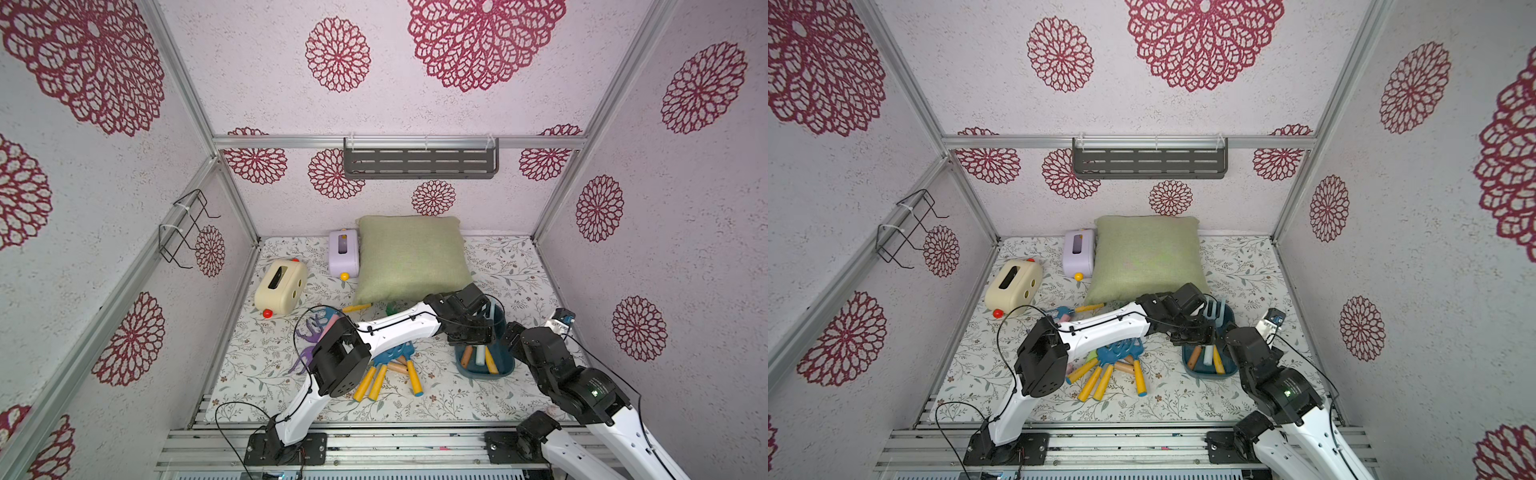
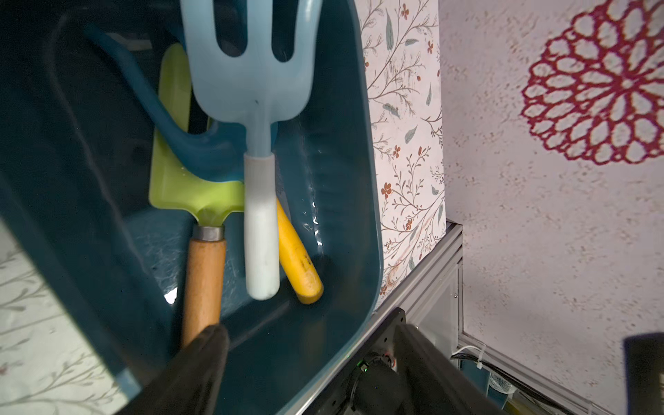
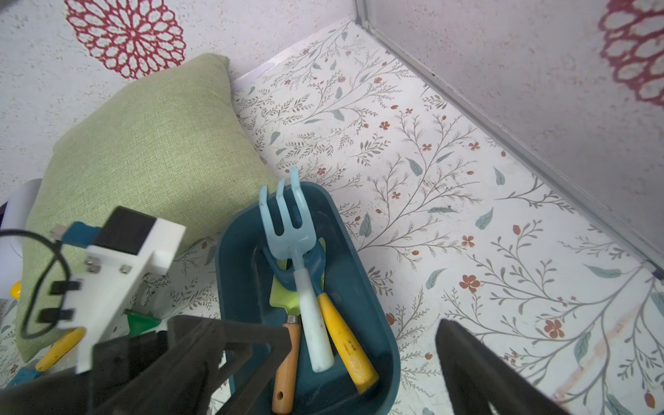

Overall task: Put the rake into the storage box
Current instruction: Place the rake in the storage box, then adjust the rake in the storage box.

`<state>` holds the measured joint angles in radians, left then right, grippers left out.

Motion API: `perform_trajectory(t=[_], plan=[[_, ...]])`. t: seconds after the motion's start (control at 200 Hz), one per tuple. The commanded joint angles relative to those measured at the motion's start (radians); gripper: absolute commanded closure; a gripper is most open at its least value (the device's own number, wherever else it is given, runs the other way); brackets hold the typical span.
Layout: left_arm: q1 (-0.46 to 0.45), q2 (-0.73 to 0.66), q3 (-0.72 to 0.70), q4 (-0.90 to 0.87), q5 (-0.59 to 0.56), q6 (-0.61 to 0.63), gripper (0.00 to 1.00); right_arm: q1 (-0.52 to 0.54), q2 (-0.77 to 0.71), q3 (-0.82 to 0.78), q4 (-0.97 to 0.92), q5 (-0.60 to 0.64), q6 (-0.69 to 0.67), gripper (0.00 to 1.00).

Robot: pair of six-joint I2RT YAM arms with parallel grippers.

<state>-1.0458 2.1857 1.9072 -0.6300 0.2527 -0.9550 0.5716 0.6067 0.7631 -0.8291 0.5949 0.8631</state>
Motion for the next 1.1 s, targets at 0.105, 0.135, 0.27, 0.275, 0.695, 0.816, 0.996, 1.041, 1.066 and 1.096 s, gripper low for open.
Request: perform_trajectory(t=[0.105,0.135,0.27,0.275,0.695,0.816,0.996,1.041,1.066,1.096], plan=[[0.022,-0.311,-0.174,-0.051,-0.211,0.080,0.03,-0.005,-0.018,-0.015,0.182,-0.257,-0.216,0.01],[0.027,-0.350,-0.208,-0.055,-0.235,0.083,0.03,-0.005,-0.018,-0.020,0.200,-0.302,-0.237,0.01],[0.044,-0.522,-0.379,-0.069,-0.352,0.094,0.03,-0.004,0.028,-0.037,0.264,-0.468,-0.307,0.05],[0.045,-0.528,-0.385,-0.072,-0.356,0.094,0.03,-0.004,0.031,-0.039,0.266,-0.473,-0.307,0.05],[0.187,-0.934,-0.821,-0.141,-0.483,0.040,0.03,0.198,0.366,-0.054,0.383,-0.663,-0.325,0.19],[0.229,-1.017,-0.914,-0.133,-0.478,0.025,0.03,0.203,0.436,-0.032,0.341,-0.528,-0.279,0.23],[0.257,-1.071,-0.975,-0.117,-0.463,0.023,0.03,0.078,0.446,-0.007,0.317,-0.371,-0.250,0.38],[0.259,-1.074,-0.980,-0.114,-0.460,0.025,0.03,0.010,0.438,-0.020,0.333,-0.391,-0.259,0.43],[0.260,-1.077,-0.984,-0.113,-0.460,0.025,0.03,-0.019,0.435,-0.025,0.340,-0.396,-0.265,0.43],[0.263,-1.078,-0.988,-0.113,-0.459,0.027,0.03,-0.053,0.432,-0.030,0.349,-0.395,-0.273,0.44]])
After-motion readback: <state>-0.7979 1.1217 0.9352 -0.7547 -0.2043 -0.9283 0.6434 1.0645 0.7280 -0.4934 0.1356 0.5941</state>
